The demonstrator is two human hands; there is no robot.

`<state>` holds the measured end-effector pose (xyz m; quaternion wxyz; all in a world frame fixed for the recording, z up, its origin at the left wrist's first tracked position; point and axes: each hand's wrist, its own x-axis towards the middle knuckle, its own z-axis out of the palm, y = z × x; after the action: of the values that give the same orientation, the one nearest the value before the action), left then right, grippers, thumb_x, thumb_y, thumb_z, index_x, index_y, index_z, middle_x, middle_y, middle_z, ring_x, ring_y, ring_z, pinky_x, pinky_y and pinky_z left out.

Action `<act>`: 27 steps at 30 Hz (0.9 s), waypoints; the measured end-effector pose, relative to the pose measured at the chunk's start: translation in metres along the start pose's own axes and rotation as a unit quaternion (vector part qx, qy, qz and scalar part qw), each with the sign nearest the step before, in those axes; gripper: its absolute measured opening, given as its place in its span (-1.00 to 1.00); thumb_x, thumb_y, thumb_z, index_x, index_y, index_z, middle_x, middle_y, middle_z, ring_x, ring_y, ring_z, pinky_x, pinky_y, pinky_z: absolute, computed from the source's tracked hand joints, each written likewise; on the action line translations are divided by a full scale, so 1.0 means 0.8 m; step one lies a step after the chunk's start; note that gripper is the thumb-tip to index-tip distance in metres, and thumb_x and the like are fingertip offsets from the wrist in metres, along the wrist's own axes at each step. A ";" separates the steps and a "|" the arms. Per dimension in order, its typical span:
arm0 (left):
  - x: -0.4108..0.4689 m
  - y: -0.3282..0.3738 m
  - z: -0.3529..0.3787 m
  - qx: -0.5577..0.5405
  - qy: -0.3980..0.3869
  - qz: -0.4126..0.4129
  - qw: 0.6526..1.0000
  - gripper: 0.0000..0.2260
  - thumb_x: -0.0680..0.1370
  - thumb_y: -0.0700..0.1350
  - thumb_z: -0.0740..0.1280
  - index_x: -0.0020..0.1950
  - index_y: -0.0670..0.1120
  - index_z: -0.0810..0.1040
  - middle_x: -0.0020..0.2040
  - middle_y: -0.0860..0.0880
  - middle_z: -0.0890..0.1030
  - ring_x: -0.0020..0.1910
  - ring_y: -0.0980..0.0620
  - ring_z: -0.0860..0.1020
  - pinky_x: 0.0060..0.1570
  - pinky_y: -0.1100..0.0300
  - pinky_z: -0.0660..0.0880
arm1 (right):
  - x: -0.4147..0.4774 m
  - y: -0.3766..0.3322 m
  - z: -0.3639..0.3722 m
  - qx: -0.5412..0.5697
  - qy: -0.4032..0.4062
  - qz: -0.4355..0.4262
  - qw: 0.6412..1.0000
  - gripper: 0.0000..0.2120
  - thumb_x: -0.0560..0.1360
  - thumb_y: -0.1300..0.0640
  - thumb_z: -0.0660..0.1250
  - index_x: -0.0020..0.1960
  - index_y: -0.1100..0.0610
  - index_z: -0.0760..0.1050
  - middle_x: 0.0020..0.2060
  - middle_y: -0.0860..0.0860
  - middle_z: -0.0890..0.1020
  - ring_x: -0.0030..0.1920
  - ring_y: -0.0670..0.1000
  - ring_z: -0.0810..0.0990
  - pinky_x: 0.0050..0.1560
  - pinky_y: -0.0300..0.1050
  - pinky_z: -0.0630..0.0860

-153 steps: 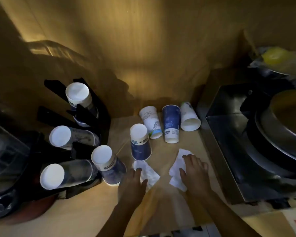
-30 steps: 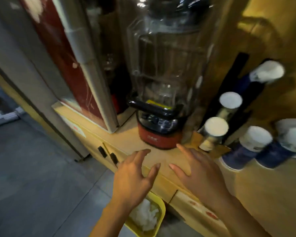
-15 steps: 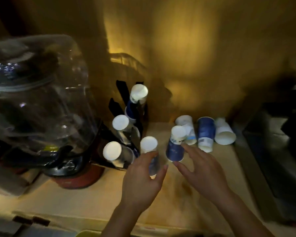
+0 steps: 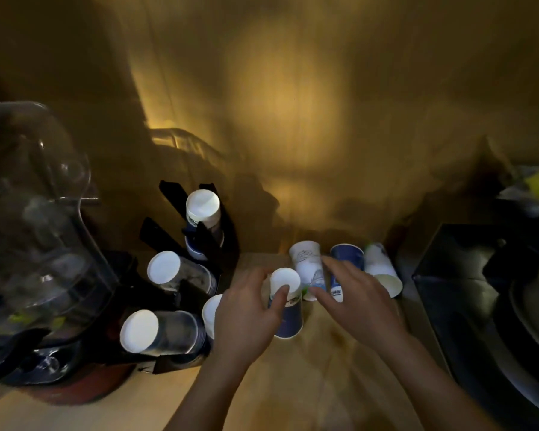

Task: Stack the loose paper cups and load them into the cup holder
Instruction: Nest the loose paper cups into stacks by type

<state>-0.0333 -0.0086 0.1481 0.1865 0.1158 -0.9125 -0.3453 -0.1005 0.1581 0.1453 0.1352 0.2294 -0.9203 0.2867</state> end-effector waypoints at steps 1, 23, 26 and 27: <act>0.005 -0.003 0.003 0.009 -0.001 -0.005 1.000 -0.68 0.47 0.16 0.28 0.18 0.10 0.45 0.15 0.06 0.58 0.07 0.04 0.54 -0.07 0.15 0.44 | 0.005 0.001 0.007 0.005 -0.003 -0.004 1.000 -0.55 0.42 -0.11 0.34 0.22 0.06 0.41 0.06 0.05 0.61 0.01 0.10 0.58 -0.09 -0.02 0.50; 0.081 -0.029 0.066 0.068 -0.280 -0.075 0.955 -0.60 0.55 0.04 0.20 0.34 -0.06 0.27 0.30 -0.13 0.50 0.23 -0.11 0.47 0.22 0.01 0.39 | 0.039 0.024 0.128 0.140 -0.227 0.142 0.953 -0.33 0.36 0.09 0.39 0.37 0.06 0.15 0.28 0.07 0.40 0.23 0.07 0.42 0.23 0.00 0.41; 0.081 -0.031 0.064 0.032 -0.282 -0.080 0.956 -0.63 0.55 0.02 0.21 0.31 -0.06 0.31 0.26 -0.13 0.52 0.20 -0.11 0.49 0.19 0.01 0.41 | 0.040 0.024 0.131 0.148 -0.210 0.145 0.955 -0.43 0.35 0.10 0.40 0.28 0.07 0.24 0.17 0.06 0.45 0.16 0.05 0.46 0.17 -0.04 0.43; 0.081 -0.032 0.064 0.015 -0.281 -0.081 0.956 -0.64 0.54 0.03 0.22 0.30 -0.05 0.33 0.25 -0.12 0.53 0.18 -0.11 0.50 0.17 0.02 0.41 | 0.040 0.023 0.130 0.149 -0.204 0.150 0.956 -0.46 0.36 0.09 0.39 0.27 0.08 0.26 0.15 0.06 0.46 0.17 0.05 0.46 0.19 0.01 0.42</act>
<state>-0.1116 -0.0196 0.1124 -0.1081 0.0907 -0.9207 -0.3639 -0.1495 0.0995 0.0656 -0.1355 0.1598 -0.8988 0.3851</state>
